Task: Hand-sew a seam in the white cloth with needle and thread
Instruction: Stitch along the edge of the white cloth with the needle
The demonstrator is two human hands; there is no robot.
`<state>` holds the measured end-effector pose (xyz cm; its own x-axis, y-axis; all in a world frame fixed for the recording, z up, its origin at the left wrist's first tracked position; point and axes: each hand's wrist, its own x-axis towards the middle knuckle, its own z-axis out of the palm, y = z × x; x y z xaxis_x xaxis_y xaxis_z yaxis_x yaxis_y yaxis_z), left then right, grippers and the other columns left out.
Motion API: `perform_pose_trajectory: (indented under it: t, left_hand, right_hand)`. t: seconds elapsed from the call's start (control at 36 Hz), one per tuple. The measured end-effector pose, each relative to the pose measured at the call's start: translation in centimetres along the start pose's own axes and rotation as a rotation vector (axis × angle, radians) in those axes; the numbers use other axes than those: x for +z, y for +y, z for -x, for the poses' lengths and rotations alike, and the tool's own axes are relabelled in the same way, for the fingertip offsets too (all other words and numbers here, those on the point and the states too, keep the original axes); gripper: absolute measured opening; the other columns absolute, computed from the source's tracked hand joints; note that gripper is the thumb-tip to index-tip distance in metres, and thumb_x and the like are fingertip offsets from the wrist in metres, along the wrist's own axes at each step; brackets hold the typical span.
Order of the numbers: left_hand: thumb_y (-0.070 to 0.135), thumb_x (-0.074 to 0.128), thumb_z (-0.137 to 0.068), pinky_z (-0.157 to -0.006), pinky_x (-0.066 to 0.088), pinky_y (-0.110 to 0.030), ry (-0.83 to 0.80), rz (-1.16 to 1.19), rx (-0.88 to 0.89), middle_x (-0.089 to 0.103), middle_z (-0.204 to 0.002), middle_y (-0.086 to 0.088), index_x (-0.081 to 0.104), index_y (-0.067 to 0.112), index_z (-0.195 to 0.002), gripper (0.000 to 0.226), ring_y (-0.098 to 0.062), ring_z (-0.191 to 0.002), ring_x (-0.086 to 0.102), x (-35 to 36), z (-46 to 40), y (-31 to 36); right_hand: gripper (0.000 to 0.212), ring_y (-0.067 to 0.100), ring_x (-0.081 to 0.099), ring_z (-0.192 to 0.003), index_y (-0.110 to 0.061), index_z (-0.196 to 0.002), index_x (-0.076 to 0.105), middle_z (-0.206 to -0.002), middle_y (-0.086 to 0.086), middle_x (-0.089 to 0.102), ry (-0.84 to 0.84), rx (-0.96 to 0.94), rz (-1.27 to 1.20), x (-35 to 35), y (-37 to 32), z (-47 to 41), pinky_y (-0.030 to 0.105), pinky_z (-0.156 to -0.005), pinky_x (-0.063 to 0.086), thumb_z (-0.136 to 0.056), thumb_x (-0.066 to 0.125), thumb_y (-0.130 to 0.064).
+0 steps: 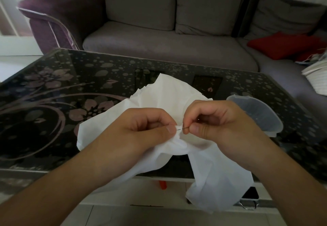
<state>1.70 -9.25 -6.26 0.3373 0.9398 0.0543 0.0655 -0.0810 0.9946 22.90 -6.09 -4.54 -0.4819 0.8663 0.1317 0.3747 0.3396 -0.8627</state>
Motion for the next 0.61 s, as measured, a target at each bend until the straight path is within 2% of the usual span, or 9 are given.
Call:
perform_pose_trajectory:
  t: [0.08, 0.31, 0.47, 0.61]
  left_hand:
    - [0.019, 0.065, -0.092, -0.057, 0.039, -0.01, -0.014, 0.011, -0.003, 0.053, -0.062, 0.004, 0.077, 0.014, -0.081, 0.017, -0.006, -0.06, 0.048, -0.04, 0.05, -0.01]
    - [0.031, 0.065, -0.086, -0.057, 0.039, -0.009, -0.028, -0.009, -0.01, 0.054, -0.062, 0.007, 0.078, 0.02, -0.08, 0.018, -0.005, -0.06, 0.049, 0.06, -0.03, -0.08]
    - [0.035, 0.066, -0.083, -0.06, 0.041, -0.012, -0.022, -0.013, -0.008, 0.054, -0.067, -0.002, 0.078, 0.018, -0.079, 0.021, -0.011, -0.066, 0.049, 0.03, 0.0, -0.18]
    - [0.039, 0.067, -0.081, -0.059, 0.04, -0.013, -0.022, -0.013, -0.014, 0.052, -0.064, 0.002, 0.079, 0.018, -0.08, 0.025, -0.008, -0.063, 0.047, 0.3, -0.12, -0.23]
  right_hand:
    - [0.029, 0.016, 0.069, -0.09, -0.017, -0.082, 0.075, -0.085, -0.004, 0.073, -0.01, -0.002, -0.015, -0.03, -0.07, 0.02, 0.02, -0.083, 0.052, -0.091, 0.065, 0.008]
    - [0.029, 0.017, 0.068, -0.09, -0.015, -0.083, 0.075, -0.085, -0.004, 0.071, -0.023, -0.027, -0.04, 0.1, 0.07, -0.1, 0.022, -0.083, 0.051, -0.089, 0.065, 0.011]
    - [0.029, 0.018, 0.068, -0.091, -0.016, -0.084, 0.075, -0.086, -0.004, 0.071, -0.031, -0.035, -0.011, 0.09, 0.11, -0.19, 0.02, -0.083, 0.051, -0.089, 0.065, 0.01]
    - [0.027, 0.02, 0.067, -0.09, -0.014, -0.084, 0.076, -0.087, -0.002, 0.069, -0.049, -0.042, -0.031, 0.22, 0.08, -0.18, 0.023, -0.083, 0.051, -0.088, 0.067, 0.011]
